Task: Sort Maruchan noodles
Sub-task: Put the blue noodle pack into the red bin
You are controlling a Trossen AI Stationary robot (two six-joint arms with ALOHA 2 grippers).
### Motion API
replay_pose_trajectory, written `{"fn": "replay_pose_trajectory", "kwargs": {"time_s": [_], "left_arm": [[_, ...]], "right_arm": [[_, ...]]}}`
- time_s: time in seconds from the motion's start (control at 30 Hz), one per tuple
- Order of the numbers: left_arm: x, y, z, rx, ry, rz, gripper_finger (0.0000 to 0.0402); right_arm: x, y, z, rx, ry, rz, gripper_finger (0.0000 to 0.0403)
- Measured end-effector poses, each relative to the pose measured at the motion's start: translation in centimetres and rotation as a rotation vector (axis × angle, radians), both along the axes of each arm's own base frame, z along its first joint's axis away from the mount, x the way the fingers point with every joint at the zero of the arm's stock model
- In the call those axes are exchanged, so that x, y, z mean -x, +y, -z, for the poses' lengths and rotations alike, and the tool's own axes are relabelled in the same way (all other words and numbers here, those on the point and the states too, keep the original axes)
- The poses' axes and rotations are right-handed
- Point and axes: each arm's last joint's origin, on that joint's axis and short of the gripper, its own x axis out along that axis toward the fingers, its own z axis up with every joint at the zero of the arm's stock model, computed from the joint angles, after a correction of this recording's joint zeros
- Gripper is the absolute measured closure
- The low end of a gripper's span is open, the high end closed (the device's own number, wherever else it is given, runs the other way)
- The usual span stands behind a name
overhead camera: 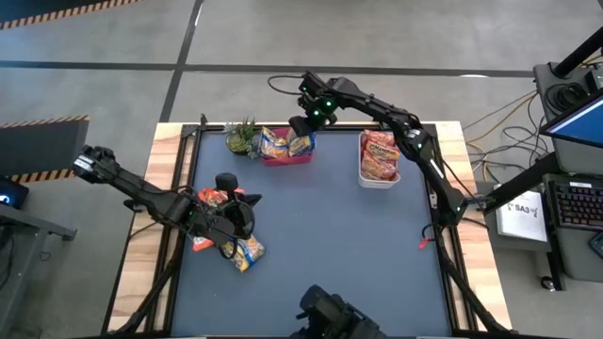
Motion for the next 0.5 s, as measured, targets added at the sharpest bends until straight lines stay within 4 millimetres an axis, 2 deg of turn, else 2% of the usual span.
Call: {"fn": "replay_pose_trajectory", "kwargs": {"time_s": [0.3, 0.5], "left_arm": [[0.0, 0.0, 0.0, 0.001, 0.000, 0.000, 0.0402], [0.0, 0.0, 0.0, 0.001, -0.001, 0.000, 0.0402]], "right_arm": [[0.1, 0.2, -1.0, 0.019, -0.027, -0.002, 0.0171], [0.4, 0.4, -3.1, 0.060, -0.073, -0.001, 0.0155]]}}
